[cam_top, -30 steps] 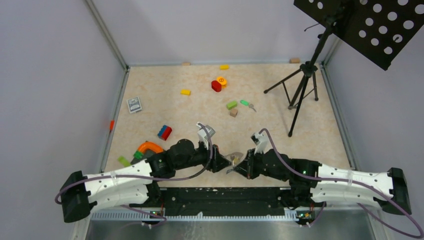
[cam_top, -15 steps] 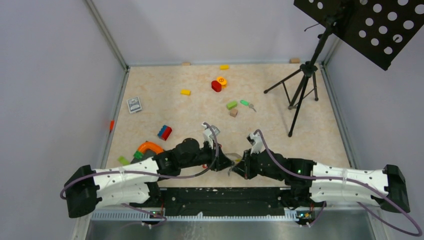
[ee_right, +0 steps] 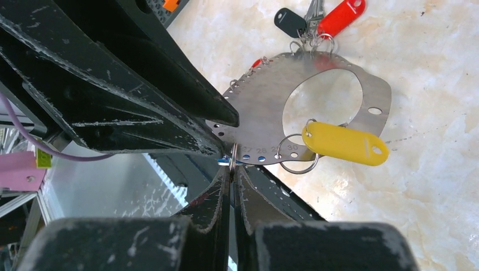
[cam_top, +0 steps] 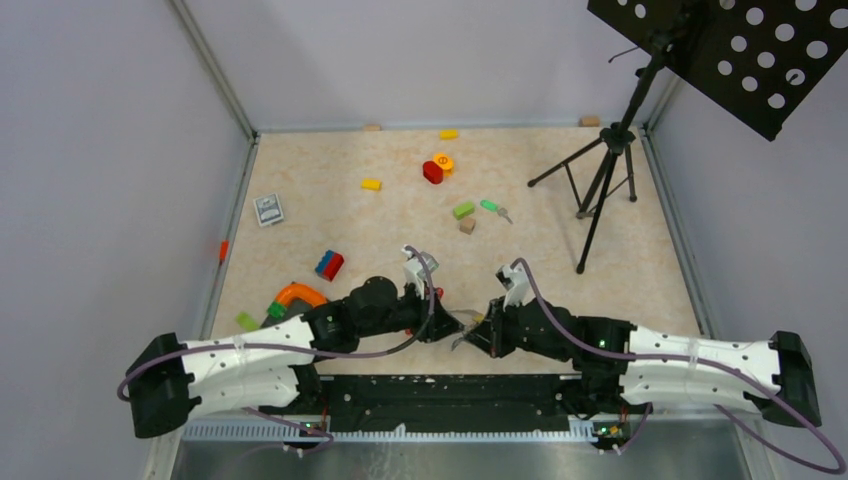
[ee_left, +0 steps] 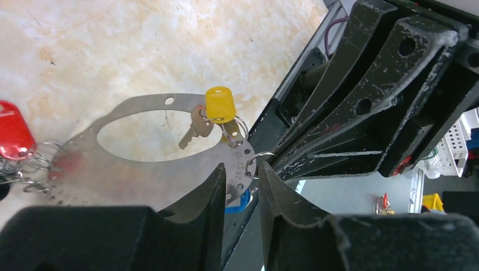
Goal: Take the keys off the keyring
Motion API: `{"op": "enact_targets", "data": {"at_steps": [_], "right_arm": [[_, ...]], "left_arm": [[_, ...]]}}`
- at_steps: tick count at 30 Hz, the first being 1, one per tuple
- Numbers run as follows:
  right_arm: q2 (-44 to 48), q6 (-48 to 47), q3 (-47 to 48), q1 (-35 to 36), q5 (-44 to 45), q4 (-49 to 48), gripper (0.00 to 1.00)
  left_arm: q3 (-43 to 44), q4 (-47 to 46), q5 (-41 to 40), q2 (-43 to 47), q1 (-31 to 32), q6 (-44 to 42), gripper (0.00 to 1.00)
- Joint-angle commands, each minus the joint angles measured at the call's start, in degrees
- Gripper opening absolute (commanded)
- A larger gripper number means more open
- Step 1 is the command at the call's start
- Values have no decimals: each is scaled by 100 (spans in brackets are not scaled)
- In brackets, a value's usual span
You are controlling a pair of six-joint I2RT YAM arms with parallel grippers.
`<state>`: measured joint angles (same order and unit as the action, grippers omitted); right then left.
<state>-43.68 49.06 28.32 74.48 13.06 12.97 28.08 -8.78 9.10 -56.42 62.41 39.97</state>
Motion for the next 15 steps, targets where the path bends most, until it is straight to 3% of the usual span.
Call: {"op": "enact_targets", "data": {"at_steps": [1,11,15], "right_arm": [[250,6,267,64,211,-133,0],[444,723,376,65,738,220,0],[349,1070,379,61,752,83,0]], "left_arm": [[231,126,-225,401,34,-307,31],[-192,-248,153,1167,45,-255,26],[-356,-527,182,1307,222,-461,29]]}}
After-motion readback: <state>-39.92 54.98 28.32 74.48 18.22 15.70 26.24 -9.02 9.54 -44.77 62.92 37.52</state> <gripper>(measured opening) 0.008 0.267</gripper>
